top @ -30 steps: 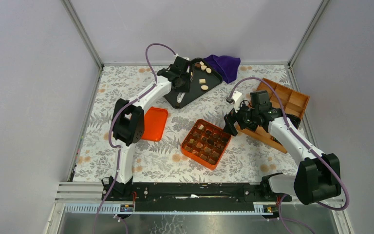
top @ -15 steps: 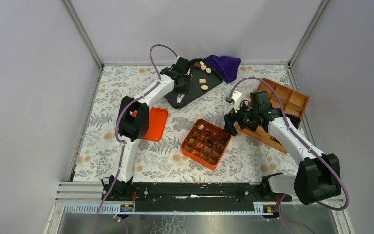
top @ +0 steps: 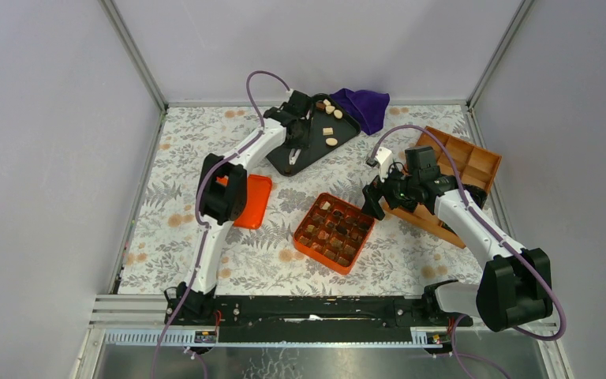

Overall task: Pack the chocolate
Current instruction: Pick up the fake chocolate from the plate.

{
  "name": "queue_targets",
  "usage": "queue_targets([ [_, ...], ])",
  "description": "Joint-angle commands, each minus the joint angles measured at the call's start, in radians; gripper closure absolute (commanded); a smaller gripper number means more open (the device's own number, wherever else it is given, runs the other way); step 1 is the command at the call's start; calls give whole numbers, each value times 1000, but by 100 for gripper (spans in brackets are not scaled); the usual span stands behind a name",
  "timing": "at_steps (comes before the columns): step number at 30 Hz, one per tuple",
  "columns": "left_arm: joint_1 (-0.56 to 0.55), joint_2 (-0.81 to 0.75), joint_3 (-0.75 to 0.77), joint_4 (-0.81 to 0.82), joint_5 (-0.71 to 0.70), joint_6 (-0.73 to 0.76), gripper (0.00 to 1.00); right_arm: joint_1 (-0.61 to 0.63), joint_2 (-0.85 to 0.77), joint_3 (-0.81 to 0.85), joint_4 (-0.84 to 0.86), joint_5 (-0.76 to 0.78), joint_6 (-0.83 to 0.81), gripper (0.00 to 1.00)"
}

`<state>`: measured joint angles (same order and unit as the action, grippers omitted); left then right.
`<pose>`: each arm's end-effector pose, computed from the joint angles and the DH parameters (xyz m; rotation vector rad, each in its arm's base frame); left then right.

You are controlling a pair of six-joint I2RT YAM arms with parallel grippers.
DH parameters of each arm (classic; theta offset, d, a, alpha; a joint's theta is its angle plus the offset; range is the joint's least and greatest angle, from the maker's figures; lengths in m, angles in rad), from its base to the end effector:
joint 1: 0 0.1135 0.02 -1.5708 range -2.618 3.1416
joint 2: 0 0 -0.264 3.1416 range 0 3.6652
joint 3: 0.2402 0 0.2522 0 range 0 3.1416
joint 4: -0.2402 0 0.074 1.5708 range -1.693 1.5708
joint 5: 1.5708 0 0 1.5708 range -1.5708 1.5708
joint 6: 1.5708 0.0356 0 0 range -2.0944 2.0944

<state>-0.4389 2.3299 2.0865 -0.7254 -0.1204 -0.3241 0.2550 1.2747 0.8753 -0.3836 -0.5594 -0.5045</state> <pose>0.4687 -0.2153 0.2141 0.0981 2.5341 -0.1512 0.2525 0.0853 0.2525 -1.0823 1.9880 0.5243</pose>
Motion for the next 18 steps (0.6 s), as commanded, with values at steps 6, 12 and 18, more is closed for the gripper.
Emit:
queue_targets([
  [6,19,40,104,-20,-27,-23,59,9,-4,10,20,8,-17,0],
  [12,19,23,97,-20,-5,-29,76,8,-5,10,20,11,-19,0],
  [18,19,-68,67,-10,16,-25,94,9,-6,8,19,18,-21,0],
])
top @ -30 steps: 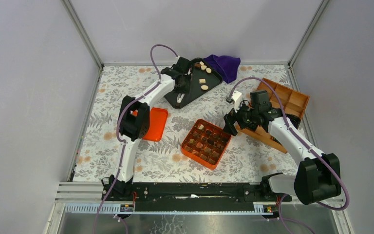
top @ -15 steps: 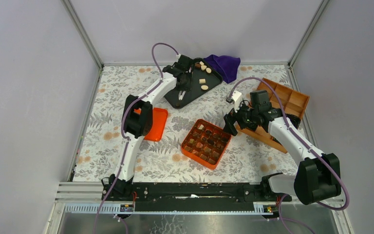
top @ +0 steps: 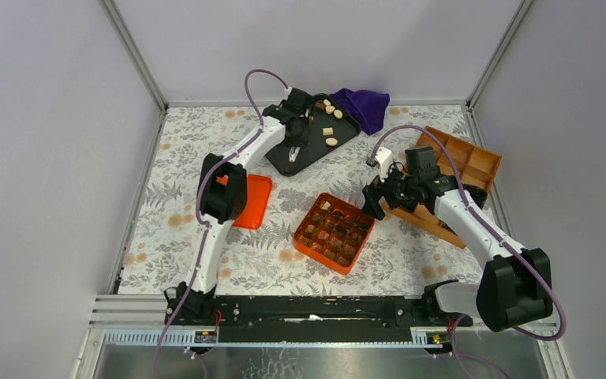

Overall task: Pack the chocolate
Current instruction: Pick up the fake chocolate from the plate, then place the fake chocolate in the packing box.

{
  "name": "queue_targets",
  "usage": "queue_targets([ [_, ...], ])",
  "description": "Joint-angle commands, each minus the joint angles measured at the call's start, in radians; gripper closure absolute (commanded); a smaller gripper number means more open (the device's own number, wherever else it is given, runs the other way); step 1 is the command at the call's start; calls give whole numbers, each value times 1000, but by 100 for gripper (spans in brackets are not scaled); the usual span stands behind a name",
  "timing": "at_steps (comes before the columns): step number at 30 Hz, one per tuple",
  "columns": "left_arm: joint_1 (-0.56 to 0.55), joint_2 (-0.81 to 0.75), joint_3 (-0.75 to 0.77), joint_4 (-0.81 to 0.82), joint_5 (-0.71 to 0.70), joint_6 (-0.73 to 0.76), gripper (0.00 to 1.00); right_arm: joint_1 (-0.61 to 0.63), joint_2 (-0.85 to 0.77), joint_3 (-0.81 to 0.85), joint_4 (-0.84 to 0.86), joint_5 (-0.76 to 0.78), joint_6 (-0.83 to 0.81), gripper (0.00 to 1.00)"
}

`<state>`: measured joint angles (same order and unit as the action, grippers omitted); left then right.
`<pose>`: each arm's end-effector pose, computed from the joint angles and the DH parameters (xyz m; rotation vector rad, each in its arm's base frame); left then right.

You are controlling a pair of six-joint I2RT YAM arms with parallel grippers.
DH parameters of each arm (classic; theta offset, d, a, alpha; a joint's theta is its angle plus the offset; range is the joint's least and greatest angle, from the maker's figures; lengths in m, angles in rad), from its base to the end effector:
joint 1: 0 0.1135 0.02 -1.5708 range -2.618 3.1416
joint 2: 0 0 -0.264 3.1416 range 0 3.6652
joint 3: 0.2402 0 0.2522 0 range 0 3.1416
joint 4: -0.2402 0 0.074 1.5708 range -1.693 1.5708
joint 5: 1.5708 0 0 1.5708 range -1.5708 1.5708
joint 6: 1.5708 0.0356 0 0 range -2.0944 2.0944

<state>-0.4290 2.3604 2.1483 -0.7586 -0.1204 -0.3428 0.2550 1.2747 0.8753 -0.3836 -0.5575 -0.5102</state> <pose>0.4758 -0.2130 0.2162 0.0621 2.5373 -0.1538 0.2525 0.0853 0.2525 -1.0871 1.9853 0.5192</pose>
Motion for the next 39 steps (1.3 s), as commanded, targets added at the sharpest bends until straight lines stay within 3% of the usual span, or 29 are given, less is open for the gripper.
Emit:
queue_targets([
  [1,9,-130,-18,38,26,-4,95,10,-7,7,19,16,-16,0],
  [7,9,-410,-335,215,114,-4,100,9,-15,7,16,5,-19,0],
  [18,9,-986,-988,411,507,-54,100,-4,-67,-7,23,-80,-16,0],
  [24,4,-1407,-1319,438,623,-151,100,-17,-78,3,12,-87,-24,0],
  [29,-18,-1728,-1562,466,696,-329,100,-33,-86,-4,18,-90,-23,0],
  [34,-65,-1967,-1689,453,697,-480,100,-39,-74,-4,14,-87,-23,0],
  [39,-107,-2094,-1750,416,657,-553,100,-42,-68,-6,15,-82,-24,0],
])
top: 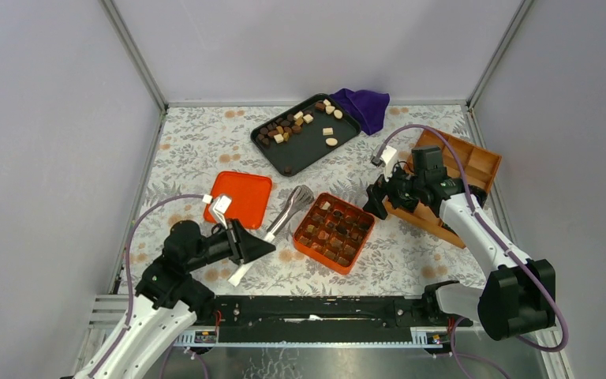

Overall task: Pack the chocolate
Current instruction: Place the fake chocolate in the packing box.

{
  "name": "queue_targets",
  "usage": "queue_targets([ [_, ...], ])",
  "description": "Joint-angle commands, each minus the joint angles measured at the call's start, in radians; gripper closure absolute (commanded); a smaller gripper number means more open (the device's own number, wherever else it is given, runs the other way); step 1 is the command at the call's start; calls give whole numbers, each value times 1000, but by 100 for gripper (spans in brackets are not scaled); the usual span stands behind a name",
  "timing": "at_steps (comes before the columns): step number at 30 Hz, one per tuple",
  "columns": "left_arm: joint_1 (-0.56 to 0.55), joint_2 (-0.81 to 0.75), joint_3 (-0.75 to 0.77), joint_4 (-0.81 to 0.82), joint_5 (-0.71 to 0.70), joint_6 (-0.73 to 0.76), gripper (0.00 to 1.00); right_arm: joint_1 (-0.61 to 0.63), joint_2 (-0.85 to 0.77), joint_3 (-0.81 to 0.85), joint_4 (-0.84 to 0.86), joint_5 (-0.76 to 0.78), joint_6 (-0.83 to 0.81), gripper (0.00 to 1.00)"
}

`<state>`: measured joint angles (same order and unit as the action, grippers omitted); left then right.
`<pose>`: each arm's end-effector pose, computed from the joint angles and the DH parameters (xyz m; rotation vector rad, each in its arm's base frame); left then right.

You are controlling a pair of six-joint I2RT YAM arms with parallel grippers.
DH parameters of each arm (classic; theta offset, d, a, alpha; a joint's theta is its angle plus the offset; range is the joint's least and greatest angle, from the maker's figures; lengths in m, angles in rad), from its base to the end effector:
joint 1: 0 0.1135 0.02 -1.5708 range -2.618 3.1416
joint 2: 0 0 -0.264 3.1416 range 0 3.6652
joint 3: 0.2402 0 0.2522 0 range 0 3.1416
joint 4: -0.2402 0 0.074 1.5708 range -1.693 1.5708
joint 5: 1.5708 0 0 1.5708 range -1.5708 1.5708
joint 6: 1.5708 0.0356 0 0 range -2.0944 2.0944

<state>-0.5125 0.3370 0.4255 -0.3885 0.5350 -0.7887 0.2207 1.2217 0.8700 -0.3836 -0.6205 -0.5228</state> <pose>0.0865 -0.0695 0.2513 0.1271 2.0708 -1.3517 0.2459 0.0764 0.2644 -1.0797 1.9163 0.5448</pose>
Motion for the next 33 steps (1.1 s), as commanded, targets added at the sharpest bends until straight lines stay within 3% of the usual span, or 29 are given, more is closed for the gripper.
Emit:
queue_targets([
  [1,-26,-80,-36,39,1,-114,100,-7,-14,0,15,-17,-12,0],
  [13,-115,21,-13,5,-94,-104,100,-7,-1,0,12,-15,-16,0],
  [16,-234,100,10,4,-210,-104,100,-7,-1,0,12,-14,-19,0],
  [23,-689,403,244,-182,-754,-126,100,-9,1,-1,11,-13,-19,0],
  [29,-840,691,446,-331,-942,-148,100,-9,-2,-1,9,-18,-20,0],
  [33,-856,768,504,-390,-992,-151,100,-9,-4,0,9,-22,-19,0],
])
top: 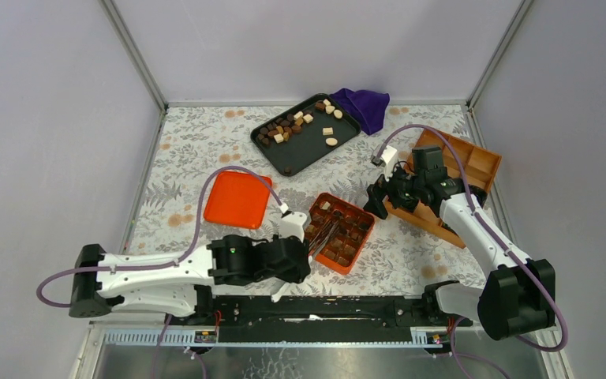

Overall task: Pack the chocolate
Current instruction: Place the fake chocolate in the packing box.

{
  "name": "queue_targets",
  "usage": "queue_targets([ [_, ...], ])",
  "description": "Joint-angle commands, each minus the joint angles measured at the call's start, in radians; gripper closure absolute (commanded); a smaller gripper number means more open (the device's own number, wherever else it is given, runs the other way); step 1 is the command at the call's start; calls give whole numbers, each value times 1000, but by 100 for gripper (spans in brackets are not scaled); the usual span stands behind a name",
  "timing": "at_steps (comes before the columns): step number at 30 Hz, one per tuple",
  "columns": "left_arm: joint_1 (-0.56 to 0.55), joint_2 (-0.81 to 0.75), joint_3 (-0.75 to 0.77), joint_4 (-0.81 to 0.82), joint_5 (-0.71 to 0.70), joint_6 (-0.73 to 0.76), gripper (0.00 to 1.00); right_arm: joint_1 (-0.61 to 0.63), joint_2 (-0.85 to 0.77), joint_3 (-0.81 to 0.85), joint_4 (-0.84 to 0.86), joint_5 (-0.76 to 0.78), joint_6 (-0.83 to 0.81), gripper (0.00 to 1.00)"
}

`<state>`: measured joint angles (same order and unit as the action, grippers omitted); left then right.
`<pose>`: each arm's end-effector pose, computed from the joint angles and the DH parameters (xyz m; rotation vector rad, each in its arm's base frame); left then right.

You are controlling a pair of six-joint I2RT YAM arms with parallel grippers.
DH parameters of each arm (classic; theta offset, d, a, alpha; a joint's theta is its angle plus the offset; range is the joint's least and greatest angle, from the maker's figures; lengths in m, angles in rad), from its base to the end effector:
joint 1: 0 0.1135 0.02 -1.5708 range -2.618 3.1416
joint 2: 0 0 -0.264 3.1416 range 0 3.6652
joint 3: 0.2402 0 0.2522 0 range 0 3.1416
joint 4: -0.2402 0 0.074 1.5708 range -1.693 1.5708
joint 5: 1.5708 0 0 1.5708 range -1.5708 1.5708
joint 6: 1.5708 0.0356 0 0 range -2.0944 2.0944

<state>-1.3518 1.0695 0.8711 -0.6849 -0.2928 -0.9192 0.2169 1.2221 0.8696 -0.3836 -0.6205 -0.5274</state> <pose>0.0565 -0.2064 0.2720 0.4103 2.4862 -0.6603 0.2462 0.0755 0.2642 -1.0801 1.9159 0.5404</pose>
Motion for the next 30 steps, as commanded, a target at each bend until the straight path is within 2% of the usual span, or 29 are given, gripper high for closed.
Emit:
queue_targets([
  [1,-17,37,61,-96,-173,-19,100,-5,-4,0,8,-22,-14,0],
  [30,-15,89,74,-60,-156,23,97,-5,-1,0,5,-24,-17,0],
])
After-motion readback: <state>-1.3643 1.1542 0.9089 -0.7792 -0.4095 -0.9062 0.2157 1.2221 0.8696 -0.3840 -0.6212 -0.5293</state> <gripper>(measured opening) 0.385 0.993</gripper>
